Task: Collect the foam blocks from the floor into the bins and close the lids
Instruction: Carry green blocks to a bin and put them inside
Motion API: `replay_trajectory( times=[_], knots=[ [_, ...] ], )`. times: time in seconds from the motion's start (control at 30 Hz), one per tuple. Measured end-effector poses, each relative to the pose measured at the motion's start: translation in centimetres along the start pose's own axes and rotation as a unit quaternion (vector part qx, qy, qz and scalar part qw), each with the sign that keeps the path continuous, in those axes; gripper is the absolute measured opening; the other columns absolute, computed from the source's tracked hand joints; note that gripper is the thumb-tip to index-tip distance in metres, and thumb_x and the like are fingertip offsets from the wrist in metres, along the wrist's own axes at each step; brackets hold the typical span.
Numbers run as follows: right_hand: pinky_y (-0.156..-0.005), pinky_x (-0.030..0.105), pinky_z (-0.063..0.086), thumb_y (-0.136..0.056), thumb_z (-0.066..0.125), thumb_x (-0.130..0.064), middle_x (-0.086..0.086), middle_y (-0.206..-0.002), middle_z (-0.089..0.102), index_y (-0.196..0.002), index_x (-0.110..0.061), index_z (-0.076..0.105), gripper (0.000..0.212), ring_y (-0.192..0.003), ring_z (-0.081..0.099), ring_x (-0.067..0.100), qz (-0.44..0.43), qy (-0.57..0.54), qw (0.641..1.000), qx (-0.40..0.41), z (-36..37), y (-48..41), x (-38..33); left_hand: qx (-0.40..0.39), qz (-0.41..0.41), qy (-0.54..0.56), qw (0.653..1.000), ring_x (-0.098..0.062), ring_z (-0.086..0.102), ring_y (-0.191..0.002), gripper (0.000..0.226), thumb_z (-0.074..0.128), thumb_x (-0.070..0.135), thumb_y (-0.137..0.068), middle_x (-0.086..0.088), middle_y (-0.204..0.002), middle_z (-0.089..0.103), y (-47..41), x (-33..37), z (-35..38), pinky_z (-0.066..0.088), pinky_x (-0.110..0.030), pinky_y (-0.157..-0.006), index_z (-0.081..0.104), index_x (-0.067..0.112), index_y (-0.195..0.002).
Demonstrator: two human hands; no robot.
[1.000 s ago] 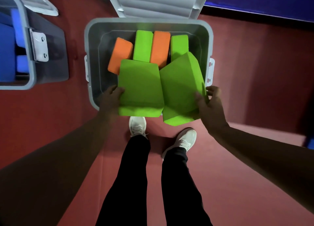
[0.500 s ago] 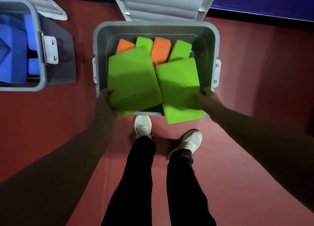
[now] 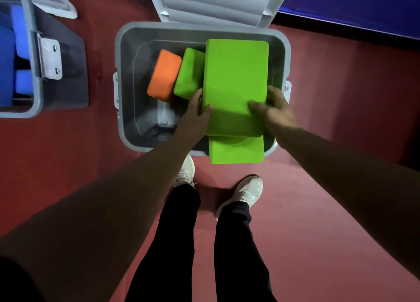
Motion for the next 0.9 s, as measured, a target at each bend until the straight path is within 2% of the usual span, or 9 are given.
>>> replay_trajectory(
  times=[0.07,0.13,0.23,0.33,0.43,0.53,0.57,0.7,0.9],
  knots=[
    [-0.079,0.013,0.053,-0.092,0.068,-0.013,-0.008,-0.106,0.065,-0.131,-0.017,0.050,0.043,-0.091,0.063,0.002,-0.022,0.050,0.998,0.008,0.1,0.4,0.5,0.013,0.023,-0.052,0.998,-0.017,0.045,-0.133,0.065,0.057,0.036,-0.094,-0.004,-0.149,0.045,-0.5,-0.3,0.0,0.035,-0.026,-0.107,0.029,0.025,-0.152],
    [-0.076,0.010,0.050,-0.092,0.069,-0.024,-0.009,-0.104,0.063,-0.134,-0.015,0.050,0.047,-0.090,0.062,0.003,-0.023,0.102,0.994,0.022,0.3,0.8,0.4,0.038,0.011,-0.063,0.997,-0.018,0.049,-0.127,0.057,0.058,0.028,-0.095,-0.004,-0.141,0.053,-0.5,-0.5,-0.7,0.038,-0.026,-0.101,0.038,0.024,-0.148],
    [-0.086,0.025,0.049,-0.089,0.068,-0.037,-0.002,-0.108,0.060,-0.131,-0.013,0.052,0.051,-0.101,0.061,0.016,-0.032,0.181,0.980,0.070,-0.2,1.6,-1.4,0.088,-0.022,-0.050,0.995,-0.021,0.059,-0.109,0.050,0.062,0.039,-0.082,-0.002,-0.112,0.064,0.2,0.7,-2.8,0.046,-0.032,-0.093,0.055,0.019,-0.127],
    [-0.086,0.030,0.047,-0.089,0.064,-0.041,0.010,-0.113,0.062,-0.124,-0.011,0.054,0.047,-0.101,0.060,0.026,-0.067,0.242,0.964,0.091,-1.2,3.8,-6.6,0.133,-0.012,-0.052,0.990,-0.009,0.059,-0.082,0.049,0.063,0.044,-0.078,0.002,-0.089,0.060,2.1,5.3,-5.7,0.042,-0.026,-0.075,0.059,0.014,-0.116],
    [-0.101,0.035,0.042,-0.091,0.064,-0.040,0.018,-0.125,0.057,-0.132,-0.008,0.051,0.054,-0.118,0.053,0.032,-0.103,0.297,0.945,0.087,-2.0,7.8,-14.3,0.144,0.051,-0.102,0.983,-0.020,0.059,-0.096,0.031,0.063,0.030,-0.090,-0.001,-0.097,0.061,5.2,12.4,-9.3,0.036,-0.021,-0.078,0.062,0.010,-0.114],
    [-0.102,0.028,0.032,-0.092,0.063,-0.037,0.018,-0.130,0.052,-0.135,-0.006,0.050,0.054,-0.124,0.047,0.029,-0.161,0.335,0.924,0.088,-2.6,14.0,-23.4,0.152,0.118,-0.125,0.973,-0.025,0.063,-0.101,0.055,0.055,0.053,-0.072,-0.008,-0.107,0.068,9.4,21.4,-13.5,0.048,-0.035,-0.092,0.063,0.015,-0.111],
    [-0.103,0.028,0.031,-0.092,0.063,-0.038,0.017,-0.132,0.050,-0.135,-0.007,0.050,0.054,-0.124,0.047,0.029,-0.179,0.336,0.920,0.093,-2.8,16.5,-26.6,0.153,0.140,-0.125,0.970,-0.025,0.063,-0.103,0.057,0.055,0.053,-0.071,-0.008,-0.110,0.067,11.2,24.8,-15.0,0.048,-0.037,-0.094,0.062,0.015,-0.113],
    [-0.107,0.038,0.038,-0.093,0.057,-0.051,0.013,-0.142,0.041,-0.141,-0.011,0.044,0.064,-0.123,0.050,0.030,-0.235,0.341,0.903,0.116,-3.6,27.0,-38.5,0.179,0.229,-0.162,0.943,-0.019,0.058,-0.100,0.036,0.061,0.033,-0.091,-0.004,-0.118,0.059,20.4,37.5,-20.7,0.045,-0.031,-0.094,0.060,0.014,-0.122],
    [-0.099,0.034,0.041,-0.095,0.053,-0.053,0.010,-0.143,0.040,-0.143,-0.013,0.042,0.064,-0.104,0.053,0.021,-0.342,0.335,0.867,0.139,-3.9,41.0,-51.0,0.215,0.320,-0.201,0.900,-0.016,0.056,-0.108,0.039,0.053,0.044,-0.094,-0.001,-0.124,0.055,34.2,49.2,-28.0,0.045,-0.030,-0.088,0.057,0.019,-0.124]
  ],
)
Point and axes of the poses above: each hand's wrist, its own y-axis away from the middle knuckle, its own z-axis out of the palm, x = y × z, the point moved 2 cm from there along -y, towards the middle knuckle
